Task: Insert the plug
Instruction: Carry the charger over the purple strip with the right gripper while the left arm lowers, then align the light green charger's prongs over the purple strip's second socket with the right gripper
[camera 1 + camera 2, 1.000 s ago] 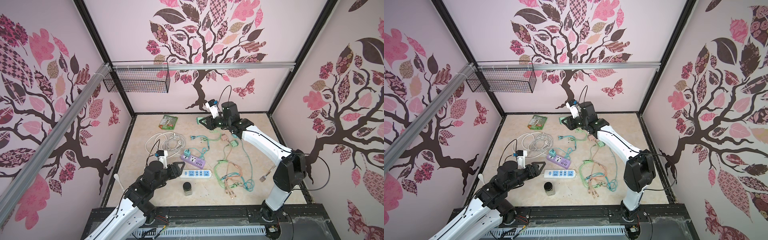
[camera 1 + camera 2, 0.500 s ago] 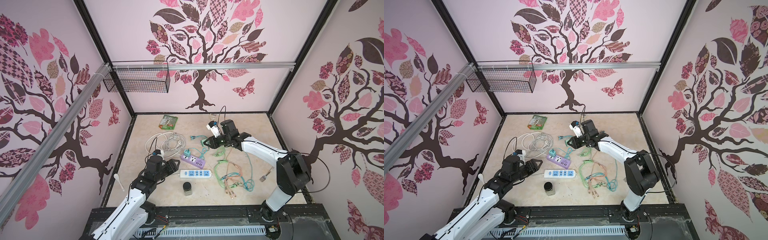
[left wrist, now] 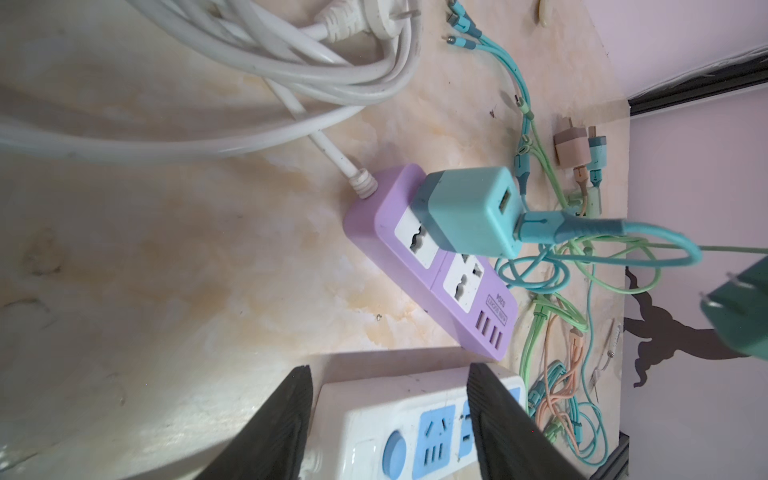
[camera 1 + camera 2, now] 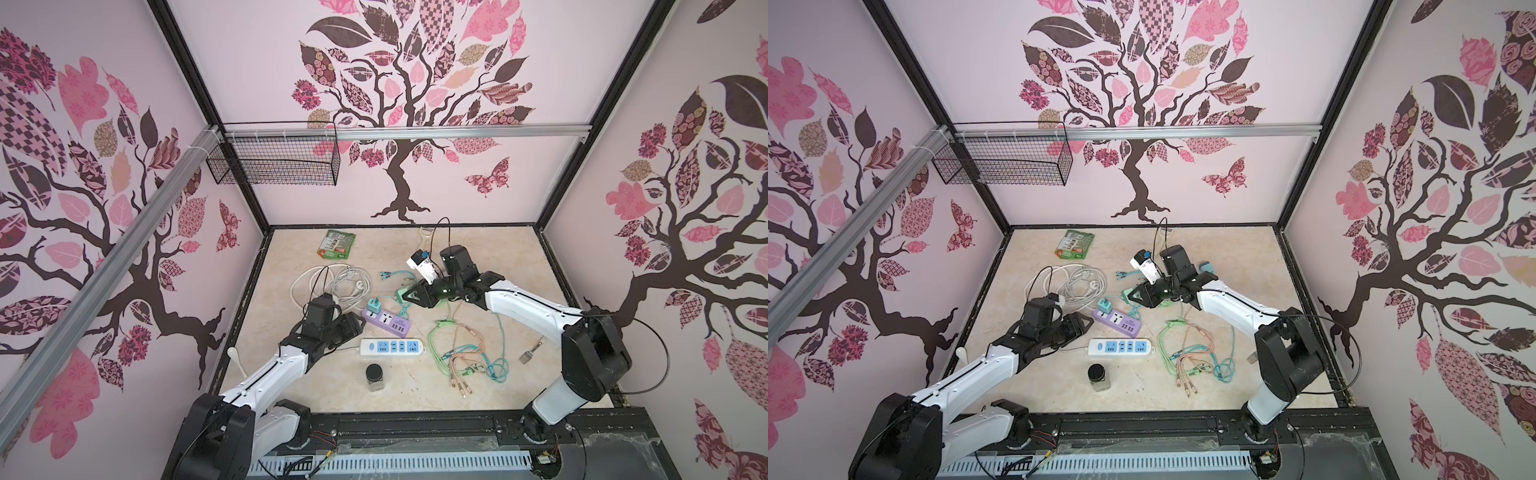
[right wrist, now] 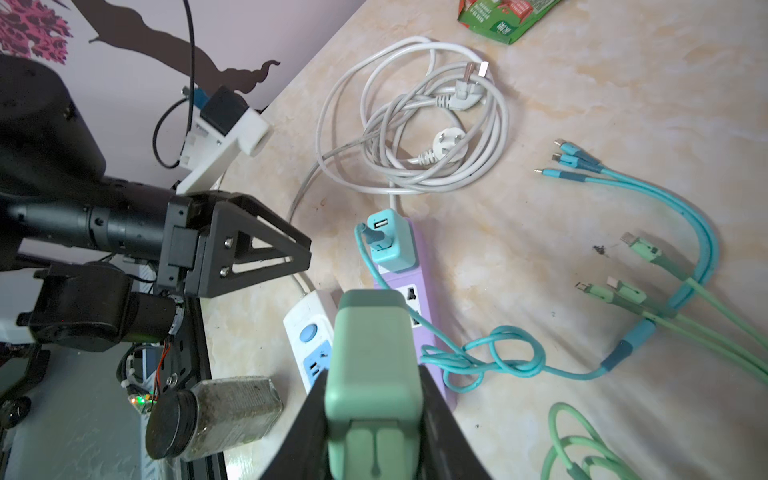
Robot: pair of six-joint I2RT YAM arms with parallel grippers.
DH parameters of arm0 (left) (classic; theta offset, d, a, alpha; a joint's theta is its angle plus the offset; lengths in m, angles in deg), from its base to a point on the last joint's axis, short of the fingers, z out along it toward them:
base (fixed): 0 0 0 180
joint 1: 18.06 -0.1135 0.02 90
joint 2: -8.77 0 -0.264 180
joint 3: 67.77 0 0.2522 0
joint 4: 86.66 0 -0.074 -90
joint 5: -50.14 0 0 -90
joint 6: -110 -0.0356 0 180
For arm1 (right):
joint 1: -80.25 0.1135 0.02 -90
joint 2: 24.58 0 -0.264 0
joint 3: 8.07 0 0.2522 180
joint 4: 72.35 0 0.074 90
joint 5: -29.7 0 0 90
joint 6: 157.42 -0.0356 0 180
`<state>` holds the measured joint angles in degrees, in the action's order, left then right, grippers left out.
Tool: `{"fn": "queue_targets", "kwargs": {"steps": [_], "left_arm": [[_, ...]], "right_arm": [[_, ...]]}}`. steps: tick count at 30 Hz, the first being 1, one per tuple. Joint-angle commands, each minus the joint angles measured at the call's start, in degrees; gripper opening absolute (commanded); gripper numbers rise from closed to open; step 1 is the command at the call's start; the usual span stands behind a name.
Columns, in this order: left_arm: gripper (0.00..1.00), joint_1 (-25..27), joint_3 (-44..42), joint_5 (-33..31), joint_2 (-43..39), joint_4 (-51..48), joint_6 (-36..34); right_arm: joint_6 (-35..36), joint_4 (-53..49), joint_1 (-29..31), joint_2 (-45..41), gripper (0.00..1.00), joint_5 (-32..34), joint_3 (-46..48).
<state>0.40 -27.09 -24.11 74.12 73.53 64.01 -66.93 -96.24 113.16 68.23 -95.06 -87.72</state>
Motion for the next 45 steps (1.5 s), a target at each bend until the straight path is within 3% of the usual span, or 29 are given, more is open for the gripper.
{"fn": "queue_targets", "kwargs": {"steps": [1, 7, 14, 29, 45], "left_arm": [[0.6, -0.68, 2.26, 0.42, 1.9, 3.52, -0.61], [0.55, -2.68, 2.98, 0.77, 4.88, 5.19, -0.28], [0.48, -5.39, 5.89, 3.7, 11.43, 6.36, -2.13], [0.34, -6.19, 12.36, 9.08, 23.2, 7.5, -4.82], [0.25, -6.19, 12.88, 9.39, 25.77, 7.09, -6.09]], "right_arm": [[4.7, -4.07, 1.59, -0.98, 0.17, -0.48, -1.62], [6.86, -4.38, 3.5, -1.1, 0.17, -0.33, -1.23], [8.57, -8.78, 5.14, 3.88, 0.16, 6.27, -5.79], [10.14, -13.93, 6.49, 12.11, 0.15, 12.3, -11.7], [12.27, -20.82, 9.64, 19.27, 0.14, 19.51, -20.13]]}}
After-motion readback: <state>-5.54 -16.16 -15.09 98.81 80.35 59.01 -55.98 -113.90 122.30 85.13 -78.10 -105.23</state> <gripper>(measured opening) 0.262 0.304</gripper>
